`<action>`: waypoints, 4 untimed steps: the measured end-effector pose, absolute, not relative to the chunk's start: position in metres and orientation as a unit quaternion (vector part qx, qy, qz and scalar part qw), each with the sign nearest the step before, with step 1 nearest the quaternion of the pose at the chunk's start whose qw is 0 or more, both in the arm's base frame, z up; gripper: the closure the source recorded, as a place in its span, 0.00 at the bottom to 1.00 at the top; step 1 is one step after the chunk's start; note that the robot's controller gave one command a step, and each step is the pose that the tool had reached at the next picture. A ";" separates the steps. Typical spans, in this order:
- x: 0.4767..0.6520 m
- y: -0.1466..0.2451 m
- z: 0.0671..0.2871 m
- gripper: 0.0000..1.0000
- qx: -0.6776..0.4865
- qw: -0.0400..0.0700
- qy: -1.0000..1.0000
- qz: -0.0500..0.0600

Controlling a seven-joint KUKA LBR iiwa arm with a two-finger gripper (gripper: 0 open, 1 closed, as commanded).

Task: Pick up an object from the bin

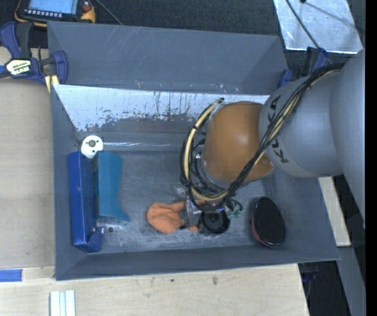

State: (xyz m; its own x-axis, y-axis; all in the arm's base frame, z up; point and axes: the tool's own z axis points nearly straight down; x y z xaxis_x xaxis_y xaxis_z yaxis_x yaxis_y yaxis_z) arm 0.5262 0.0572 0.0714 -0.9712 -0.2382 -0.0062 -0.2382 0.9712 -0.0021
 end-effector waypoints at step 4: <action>0.521 0.043 0.071 1.00 -0.119 0.002 0.993 0.000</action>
Offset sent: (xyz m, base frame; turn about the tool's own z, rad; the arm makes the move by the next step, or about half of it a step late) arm 0.0133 -0.0088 -0.0014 -0.0069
